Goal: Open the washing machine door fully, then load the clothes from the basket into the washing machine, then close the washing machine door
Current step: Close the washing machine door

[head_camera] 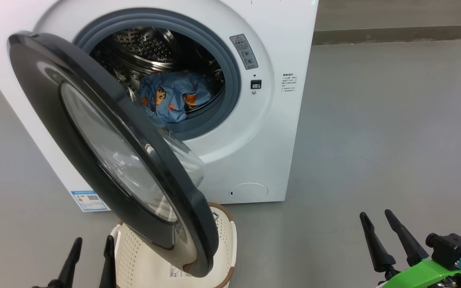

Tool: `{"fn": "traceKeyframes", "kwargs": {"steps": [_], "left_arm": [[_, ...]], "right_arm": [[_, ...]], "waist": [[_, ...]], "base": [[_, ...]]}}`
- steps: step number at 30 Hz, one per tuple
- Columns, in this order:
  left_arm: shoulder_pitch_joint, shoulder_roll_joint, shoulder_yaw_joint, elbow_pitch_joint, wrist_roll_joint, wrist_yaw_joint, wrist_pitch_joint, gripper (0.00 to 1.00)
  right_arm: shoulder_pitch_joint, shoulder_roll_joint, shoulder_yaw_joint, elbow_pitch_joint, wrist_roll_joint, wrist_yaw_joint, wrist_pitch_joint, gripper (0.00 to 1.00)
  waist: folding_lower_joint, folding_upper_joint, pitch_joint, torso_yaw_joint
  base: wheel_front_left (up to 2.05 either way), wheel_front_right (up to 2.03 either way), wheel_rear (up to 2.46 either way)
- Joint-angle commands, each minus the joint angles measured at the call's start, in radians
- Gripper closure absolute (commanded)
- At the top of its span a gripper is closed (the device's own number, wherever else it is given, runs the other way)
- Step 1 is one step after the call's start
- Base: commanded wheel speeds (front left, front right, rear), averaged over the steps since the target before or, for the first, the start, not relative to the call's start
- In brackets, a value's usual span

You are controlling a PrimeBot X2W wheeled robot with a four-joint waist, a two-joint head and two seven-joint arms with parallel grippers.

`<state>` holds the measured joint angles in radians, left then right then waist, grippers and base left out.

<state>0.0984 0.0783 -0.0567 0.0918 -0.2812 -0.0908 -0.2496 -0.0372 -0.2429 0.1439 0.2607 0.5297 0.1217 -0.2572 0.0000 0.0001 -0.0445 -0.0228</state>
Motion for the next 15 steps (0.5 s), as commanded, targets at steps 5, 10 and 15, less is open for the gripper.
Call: {"fn": "traceKeyframes", "kwargs": {"steps": [5,10,15], "left_arm": [[-0.027,-0.006,0.045,-0.016,0.024,-0.016,-0.012,0.0],[-0.028,-0.013,0.052,-0.018,0.04,-0.025,-0.012,0.0],[-0.027,-0.017,0.057,-0.018,0.047,-0.029,-0.012,0.0]], "right_arm": [[-0.026,-0.013,0.013,-0.024,-0.012,0.009,-0.005,0.0],[-0.023,-0.013,0.014,-0.025,-0.015,0.009,-0.005,0.0],[-0.025,-0.016,0.016,-0.022,-0.016,0.009,-0.005,0.0]], "waist": [[0.0,-0.0001,0.0,0.002],[0.0,-0.0001,0.0,0.004],[0.0,-0.0001,-0.001,0.005]], "base": [[0.0,0.0,0.0],[0.0,0.0,0.0],[0.0,0.0,0.0]]}}
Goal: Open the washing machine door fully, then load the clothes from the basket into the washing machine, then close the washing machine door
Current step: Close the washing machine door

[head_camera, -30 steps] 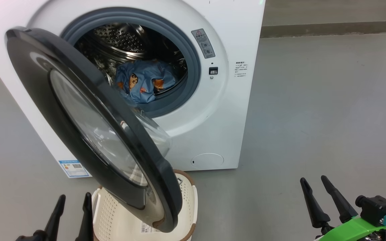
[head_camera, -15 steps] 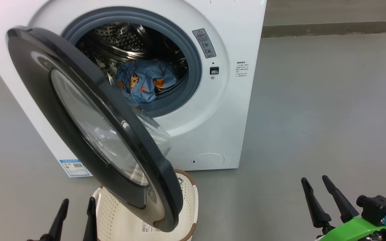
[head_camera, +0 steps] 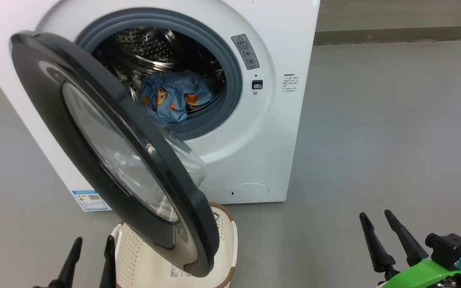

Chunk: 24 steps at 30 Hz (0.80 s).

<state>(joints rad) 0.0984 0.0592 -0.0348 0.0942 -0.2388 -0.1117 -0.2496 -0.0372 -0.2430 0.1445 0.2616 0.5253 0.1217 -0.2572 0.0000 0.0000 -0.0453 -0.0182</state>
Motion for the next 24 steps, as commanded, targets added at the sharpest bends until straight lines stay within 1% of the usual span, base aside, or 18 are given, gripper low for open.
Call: {"fn": "traceKeyframes", "kwargs": {"steps": [1,21,22,23,24], "left_arm": [[-0.027,0.002,0.035,-0.02,0.005,-0.009,-0.012,0.0],[-0.03,-0.006,0.04,-0.017,0.009,-0.017,-0.012,0.0],[-0.03,-0.006,0.04,-0.018,0.009,-0.017,-0.012,0.0],[-0.03,-0.006,0.041,-0.018,0.009,-0.017,-0.012,0.0],[-0.03,-0.006,0.041,-0.018,0.009,-0.018,-0.012,0.0]], "right_arm": [[-0.026,-0.016,0.016,-0.023,-0.012,0.009,-0.005,0.0],[-0.018,-0.01,-0.007,-0.046,-0.032,0.009,-0.005,0.0],[-0.018,-0.011,-0.009,-0.048,-0.032,0.009,-0.005,0.07],[-0.018,-0.011,-0.012,-0.05,-0.031,0.009,-0.005,0.24],[-0.019,-0.012,-0.014,-0.051,-0.031,0.009,-0.005,0.5]], "waist": [[0.0,0.0,0.0,0.0],[0.0,0.0,0.002,0.015],[0.0,0.0,0.003,0.017],[0.0,0.0,0.003,0.02],[0.0,0.0,0.004,0.023]], "base": [[0.0,0.0,0.0],[0.0,0.0,0.0],[0.0,0.0,0.0],[0.0,0.0,0.0],[0.0,0.0,0.0]]}}
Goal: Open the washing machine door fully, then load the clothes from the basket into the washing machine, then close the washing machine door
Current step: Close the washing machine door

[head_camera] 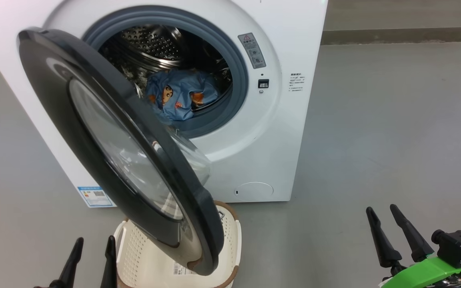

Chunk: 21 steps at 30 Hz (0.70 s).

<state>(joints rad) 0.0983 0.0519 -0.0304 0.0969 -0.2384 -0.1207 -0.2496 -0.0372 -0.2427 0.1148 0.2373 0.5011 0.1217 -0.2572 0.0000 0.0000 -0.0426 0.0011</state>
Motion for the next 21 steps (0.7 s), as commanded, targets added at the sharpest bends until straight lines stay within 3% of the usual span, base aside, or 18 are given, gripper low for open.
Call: {"fn": "traceKeyframes", "kwargs": {"steps": [1,3,13,21], "left_arm": [[-0.03,0.001,0.036,-0.02,0.008,-0.009,-0.012,0.0],[-0.029,0.001,0.035,-0.021,0.009,-0.009,-0.012,0.0],[-0.028,0.001,0.029,-0.033,0.01,-0.01,-0.012,0.0],[-0.026,0.007,0.015,-0.032,0.002,-0.01,-0.012,0.0]], "right_arm": [[-0.02,-0.013,0.014,-0.03,-0.008,0.009,-0.005,0.58],[-0.023,-0.015,0.011,-0.033,-0.007,0.009,-0.005,1.0],[-0.041,-0.001,0.004,-0.087,-0.01,0.009,-0.005,1.0],[-0.064,0.02,-0.002,-0.251,-0.018,0.009,-0.005,1.0]], "waist": [[0.0,0.0,0.001,0.007],[0.0,0.0,0.001,0.015],[0.0,0.0,-0.003,0.078],[0.0,0.0,-0.009,0.15]], "base": [[0.0,0.0,0.0],[0.0,0.0,0.0],[0.0,0.0,0.0],[0.0,0.0,0.0]]}}
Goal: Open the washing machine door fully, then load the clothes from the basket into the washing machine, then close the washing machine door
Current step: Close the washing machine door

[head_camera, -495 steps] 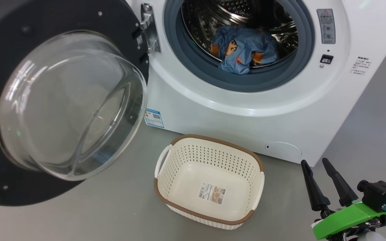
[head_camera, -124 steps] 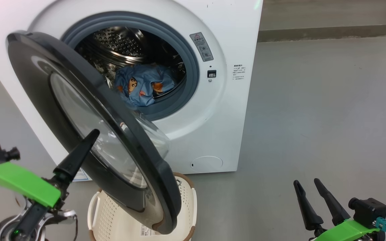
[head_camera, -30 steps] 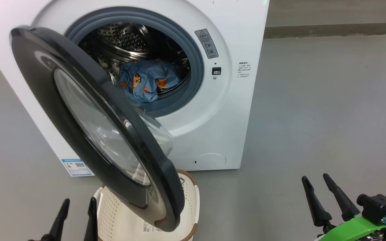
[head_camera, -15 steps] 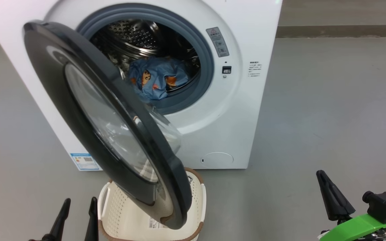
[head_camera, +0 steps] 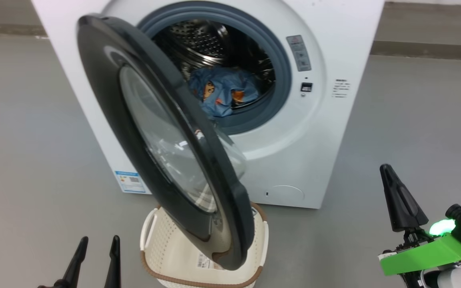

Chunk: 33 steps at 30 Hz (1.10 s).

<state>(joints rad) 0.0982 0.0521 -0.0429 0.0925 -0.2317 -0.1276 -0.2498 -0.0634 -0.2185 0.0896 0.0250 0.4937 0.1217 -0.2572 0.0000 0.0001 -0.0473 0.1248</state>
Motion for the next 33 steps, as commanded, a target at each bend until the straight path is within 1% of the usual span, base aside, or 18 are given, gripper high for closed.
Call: {"fn": "traceKeyframes", "kwargs": {"steps": [1,9,15,17,20,23,27,30,33], "left_arm": [[-0.026,0.008,0.026,-0.027,-0.006,-0.003,-0.012,0.0],[-0.03,0.015,0.002,-0.02,-0.015,-0.003,-0.012,0.0],[-0.032,0.02,-0.003,-0.015,-0.021,-0.003,-0.012,0.0],[-0.036,0.023,-0.003,-0.014,-0.021,-0.003,-0.012,0.0],[-0.042,0.028,-0.007,-0.013,-0.022,-0.003,-0.012,0.0],[-0.044,0.029,-0.018,-0.011,-0.023,-0.003,-0.012,0.0],[-0.053,0.031,-0.038,-0.003,-0.026,-0.003,-0.012,0.0],[-0.059,0.032,-0.046,0.0,-0.028,-0.003,-0.012,0.0],[-0.061,0.035,-0.047,0.002,-0.029,-0.003,-0.012,0.0]], "right_arm": [[-0.038,-0.003,0.025,-0.057,-0.013,0.009,-0.005,1.0],[-0.056,0.007,0.069,-0.174,-0.044,0.009,-0.005,1.0],[-0.082,0.014,0.104,-0.293,-0.068,0.009,-0.005,1.0],[-0.083,0.011,0.136,-0.318,-0.067,0.009,-0.005,1.0],[-0.09,-0.003,0.215,-0.338,-0.071,0.009,-0.005,1.0],[-0.096,-0.006,0.275,-0.335,-0.071,0.009,-0.005,1.0],[-0.101,-0.014,0.349,-0.297,-0.06,0.009,-0.005,1.0],[-0.104,-0.019,0.379,-0.274,-0.058,0.009,-0.005,1.0],[-0.103,-0.031,0.425,-0.206,-0.043,0.009,-0.005,1.0]], "waist": [[0.0,-0.0001,-0.005,0.035],[0.0,-0.0001,-0.021,0.103],[0.0,-0.0001,-0.026,0.149],[0.0,-0.0001,-0.026,0.164],[0.0,-0.0001,-0.026,0.186],[0.0,-0.0001,-0.025,0.208],[0.0,-0.0001,-0.024,0.238],[0.0,-0.0001,-0.023,0.251],[0.0,-0.0001,-0.022,0.265]], "base": [[0.0,0.0,0.0],[0.0,0.0,0.0],[0.0,0.0,0.0],[0.0,0.0,0.0],[0.0,0.0,0.0],[0.0,0.0,0.0],[0.0,0.0,0.0],[0.0,0.0,0.0],[0.0,0.0,0.0]]}}
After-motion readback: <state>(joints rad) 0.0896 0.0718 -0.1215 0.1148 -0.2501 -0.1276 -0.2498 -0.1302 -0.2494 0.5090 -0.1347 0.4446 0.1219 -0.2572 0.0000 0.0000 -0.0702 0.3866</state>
